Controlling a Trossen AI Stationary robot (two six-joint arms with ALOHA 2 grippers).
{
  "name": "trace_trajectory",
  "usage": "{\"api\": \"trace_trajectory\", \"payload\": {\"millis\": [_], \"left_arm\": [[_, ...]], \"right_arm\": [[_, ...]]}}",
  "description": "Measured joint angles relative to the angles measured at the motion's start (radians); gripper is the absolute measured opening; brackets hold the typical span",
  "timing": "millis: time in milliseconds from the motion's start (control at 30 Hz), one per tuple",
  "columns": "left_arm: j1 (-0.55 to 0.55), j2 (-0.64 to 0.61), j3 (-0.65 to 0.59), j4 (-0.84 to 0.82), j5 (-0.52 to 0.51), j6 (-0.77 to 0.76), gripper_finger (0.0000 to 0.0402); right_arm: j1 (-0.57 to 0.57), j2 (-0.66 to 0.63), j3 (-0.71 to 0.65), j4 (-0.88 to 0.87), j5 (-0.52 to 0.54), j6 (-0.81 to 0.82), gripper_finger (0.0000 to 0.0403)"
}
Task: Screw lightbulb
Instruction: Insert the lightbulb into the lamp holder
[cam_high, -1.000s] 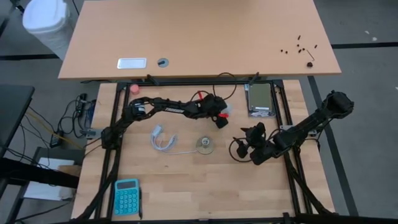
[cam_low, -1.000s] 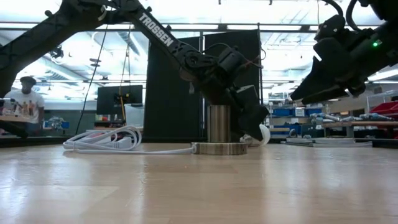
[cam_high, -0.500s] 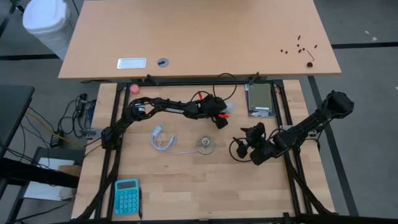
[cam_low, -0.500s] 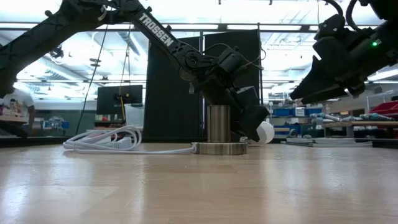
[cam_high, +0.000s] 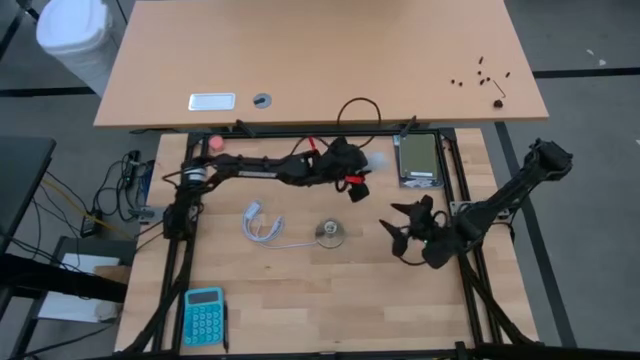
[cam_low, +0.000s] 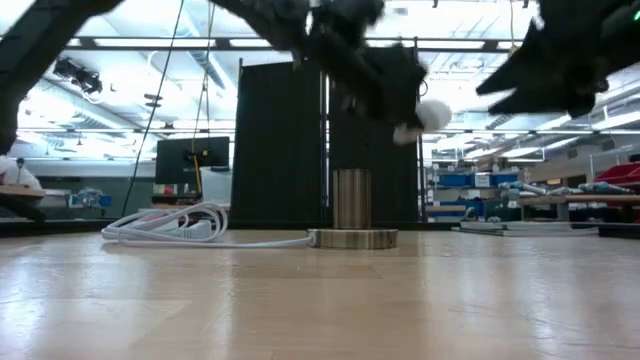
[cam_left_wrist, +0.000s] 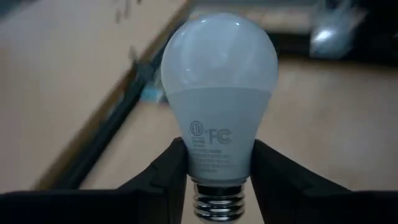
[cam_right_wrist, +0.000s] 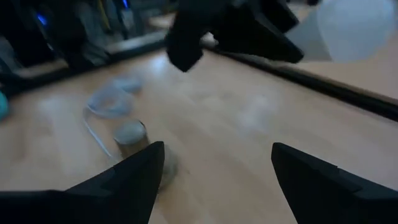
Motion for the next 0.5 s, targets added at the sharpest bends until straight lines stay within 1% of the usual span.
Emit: {"api": "trace_trajectory", "payload": {"millis": [167, 267, 367, 500], "left_arm": [[-0.081, -0.071, 0.000, 0.033, -0.003, 0.034, 0.0153], [-0.138, -0.080, 0.000, 0.056, -0.003, 0.042, 0.0153], [-0.191, -0.080, -0.009, 0.076, -0.010, 0.053, 0.0153], [-0.253, -0.080, -0.077, 0.161, -0.035, 0.036, 0.0153]], "right_arm": [[0.090, -0.061, 0.000, 0.064, 0.105, -0.042, 0.0309], [0.135, -0.075, 0.001, 0.126, 0.127, -0.080, 0.0309], [0.171, -0.084, 0.001, 0.149, 0.087, -0.064, 0.0309], [0.199, -0.081, 0.001, 0.151, -0.026, 0.013, 0.0309]]}}
